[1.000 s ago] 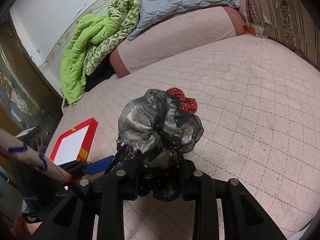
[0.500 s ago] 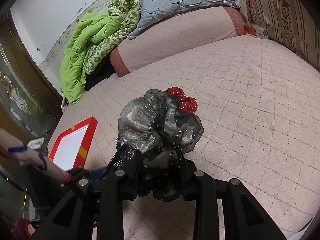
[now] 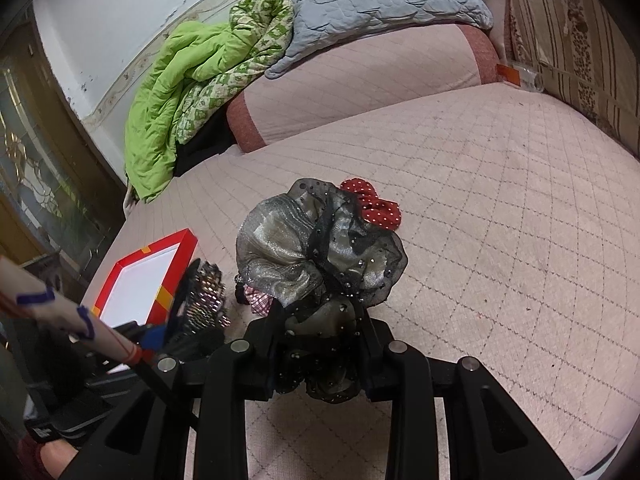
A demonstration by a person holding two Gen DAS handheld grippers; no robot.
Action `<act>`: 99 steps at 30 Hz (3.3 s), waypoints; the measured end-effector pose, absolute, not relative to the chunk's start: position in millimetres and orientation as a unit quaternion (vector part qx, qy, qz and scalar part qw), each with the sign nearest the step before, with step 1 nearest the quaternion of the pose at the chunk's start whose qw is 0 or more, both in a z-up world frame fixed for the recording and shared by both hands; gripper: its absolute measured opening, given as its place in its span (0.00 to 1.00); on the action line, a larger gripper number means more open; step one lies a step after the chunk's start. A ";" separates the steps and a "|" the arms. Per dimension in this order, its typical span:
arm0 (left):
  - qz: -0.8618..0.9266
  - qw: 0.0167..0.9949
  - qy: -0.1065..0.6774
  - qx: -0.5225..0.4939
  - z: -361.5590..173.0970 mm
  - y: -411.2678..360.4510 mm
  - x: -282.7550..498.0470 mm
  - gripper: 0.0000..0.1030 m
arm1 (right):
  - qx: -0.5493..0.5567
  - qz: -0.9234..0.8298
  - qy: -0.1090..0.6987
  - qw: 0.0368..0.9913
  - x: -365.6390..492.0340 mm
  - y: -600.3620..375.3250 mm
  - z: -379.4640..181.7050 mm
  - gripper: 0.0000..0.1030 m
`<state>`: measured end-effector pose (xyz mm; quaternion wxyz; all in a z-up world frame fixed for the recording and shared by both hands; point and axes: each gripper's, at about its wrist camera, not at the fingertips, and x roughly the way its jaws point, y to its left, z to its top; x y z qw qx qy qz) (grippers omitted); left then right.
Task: Organize jewelry
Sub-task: 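Carry the black scrunchie and claw clip over the tray and release them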
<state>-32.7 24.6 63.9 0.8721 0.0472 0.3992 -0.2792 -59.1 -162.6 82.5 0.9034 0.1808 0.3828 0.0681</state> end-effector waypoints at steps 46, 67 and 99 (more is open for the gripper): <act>-0.077 0.933 0.347 -0.057 102.6 244.7 -1.7 0.31 | 0.069 0.229 0.418 0.876 -22.9 6.7 109.3 0.32; -0.046 0.897 0.430 -0.089 56.8 324.3 105.1 0.31 | 0.057 0.246 0.483 0.839 96.5 107.1 73.5 0.32; -0.030 0.897 0.433 -0.081 49.5 322.1 119.0 0.46 | 0.041 0.228 0.500 0.834 130.6 125.3 54.0 0.61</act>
